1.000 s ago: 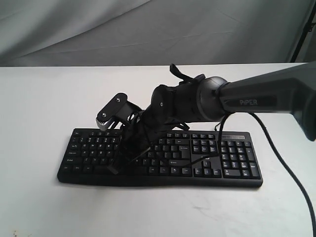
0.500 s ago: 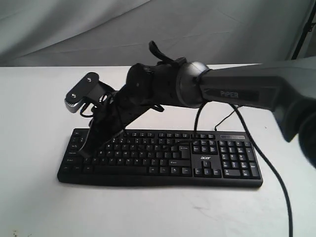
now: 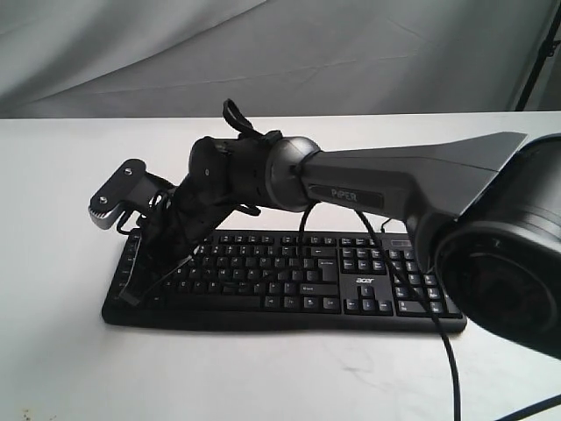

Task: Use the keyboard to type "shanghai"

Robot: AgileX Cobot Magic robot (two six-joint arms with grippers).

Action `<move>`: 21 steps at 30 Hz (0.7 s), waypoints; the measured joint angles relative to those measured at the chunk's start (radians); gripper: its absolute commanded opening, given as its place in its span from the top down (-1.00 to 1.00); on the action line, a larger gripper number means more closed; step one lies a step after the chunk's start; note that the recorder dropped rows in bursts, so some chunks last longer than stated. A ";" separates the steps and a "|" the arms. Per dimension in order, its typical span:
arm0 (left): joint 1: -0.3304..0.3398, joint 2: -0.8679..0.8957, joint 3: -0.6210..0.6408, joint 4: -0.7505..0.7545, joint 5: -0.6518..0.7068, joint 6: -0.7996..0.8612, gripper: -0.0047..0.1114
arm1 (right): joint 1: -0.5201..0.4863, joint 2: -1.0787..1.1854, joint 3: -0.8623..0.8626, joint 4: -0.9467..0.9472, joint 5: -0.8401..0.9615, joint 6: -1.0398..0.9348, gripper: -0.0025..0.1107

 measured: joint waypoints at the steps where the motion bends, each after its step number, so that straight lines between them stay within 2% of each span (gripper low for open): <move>1: 0.000 0.000 0.000 0.000 0.000 0.000 0.92 | 0.000 0.000 0.000 0.002 0.000 0.000 0.96; 21: 0.000 0.000 0.000 0.000 0.000 0.000 0.92 | 0.000 0.023 0.000 0.052 -0.035 -0.058 0.96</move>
